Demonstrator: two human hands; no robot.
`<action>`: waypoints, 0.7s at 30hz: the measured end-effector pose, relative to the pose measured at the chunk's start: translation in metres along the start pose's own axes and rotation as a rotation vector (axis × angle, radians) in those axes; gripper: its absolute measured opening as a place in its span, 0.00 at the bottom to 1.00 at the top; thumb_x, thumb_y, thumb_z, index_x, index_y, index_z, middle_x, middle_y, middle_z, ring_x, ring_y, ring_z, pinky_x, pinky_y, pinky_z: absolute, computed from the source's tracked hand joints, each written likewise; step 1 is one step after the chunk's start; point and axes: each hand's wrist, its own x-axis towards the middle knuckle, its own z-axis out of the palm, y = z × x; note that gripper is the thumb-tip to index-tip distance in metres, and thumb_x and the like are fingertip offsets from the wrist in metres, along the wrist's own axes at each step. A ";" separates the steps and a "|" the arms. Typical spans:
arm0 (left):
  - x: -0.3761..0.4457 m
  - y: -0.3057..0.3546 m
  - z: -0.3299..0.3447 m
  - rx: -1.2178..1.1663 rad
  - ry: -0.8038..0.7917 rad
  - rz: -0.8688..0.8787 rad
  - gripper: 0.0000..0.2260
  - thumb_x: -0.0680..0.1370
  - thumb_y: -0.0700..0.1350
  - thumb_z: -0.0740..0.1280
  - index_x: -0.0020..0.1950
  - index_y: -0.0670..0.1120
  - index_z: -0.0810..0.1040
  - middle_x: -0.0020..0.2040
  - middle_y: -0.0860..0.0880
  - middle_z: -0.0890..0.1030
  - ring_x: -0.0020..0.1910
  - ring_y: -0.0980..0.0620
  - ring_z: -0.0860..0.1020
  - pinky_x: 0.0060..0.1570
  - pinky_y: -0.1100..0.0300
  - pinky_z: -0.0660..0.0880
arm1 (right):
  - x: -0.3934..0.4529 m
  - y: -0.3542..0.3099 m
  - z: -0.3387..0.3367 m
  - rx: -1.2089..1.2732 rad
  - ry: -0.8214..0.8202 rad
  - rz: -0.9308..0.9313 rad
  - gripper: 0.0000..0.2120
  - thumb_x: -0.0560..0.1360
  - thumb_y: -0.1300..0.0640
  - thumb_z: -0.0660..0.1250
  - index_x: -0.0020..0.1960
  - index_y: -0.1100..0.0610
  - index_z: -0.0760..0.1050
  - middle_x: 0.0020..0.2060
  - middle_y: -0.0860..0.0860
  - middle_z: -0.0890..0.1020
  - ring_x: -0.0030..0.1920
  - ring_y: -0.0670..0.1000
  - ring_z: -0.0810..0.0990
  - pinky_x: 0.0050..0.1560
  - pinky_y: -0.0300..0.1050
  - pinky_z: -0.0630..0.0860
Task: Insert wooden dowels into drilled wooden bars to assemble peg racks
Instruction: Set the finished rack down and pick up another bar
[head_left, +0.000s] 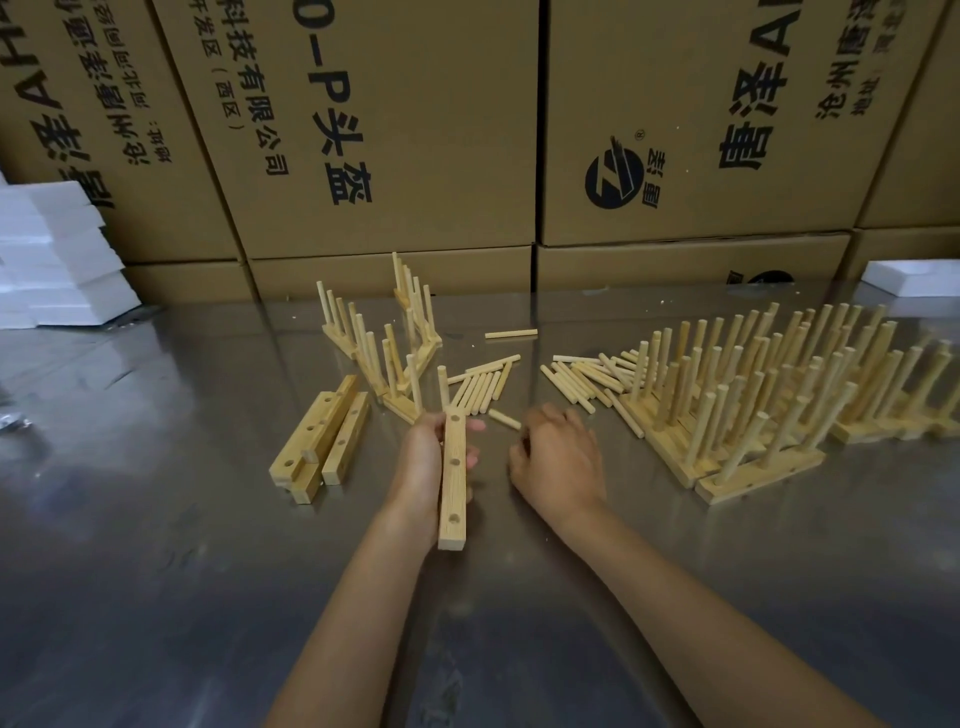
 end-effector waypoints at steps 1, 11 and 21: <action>0.000 -0.001 0.000 0.003 -0.018 -0.005 0.22 0.84 0.52 0.53 0.54 0.41 0.83 0.27 0.49 0.70 0.22 0.55 0.67 0.23 0.62 0.66 | -0.003 0.003 -0.004 0.048 0.004 0.024 0.08 0.79 0.54 0.64 0.53 0.56 0.76 0.52 0.52 0.77 0.56 0.53 0.73 0.55 0.49 0.73; 0.000 -0.006 0.009 0.259 -0.194 0.040 0.19 0.82 0.53 0.61 0.58 0.41 0.83 0.41 0.46 0.80 0.27 0.53 0.71 0.25 0.61 0.67 | -0.040 0.058 -0.045 0.356 -0.076 0.106 0.06 0.78 0.61 0.64 0.50 0.55 0.80 0.47 0.50 0.75 0.52 0.50 0.74 0.51 0.45 0.71; -0.001 -0.013 0.018 0.357 -0.284 0.123 0.15 0.82 0.53 0.62 0.59 0.47 0.83 0.35 0.50 0.79 0.29 0.54 0.73 0.29 0.60 0.68 | -0.055 0.041 -0.066 0.492 0.001 -0.116 0.05 0.76 0.57 0.66 0.46 0.47 0.75 0.30 0.45 0.78 0.32 0.46 0.75 0.30 0.40 0.68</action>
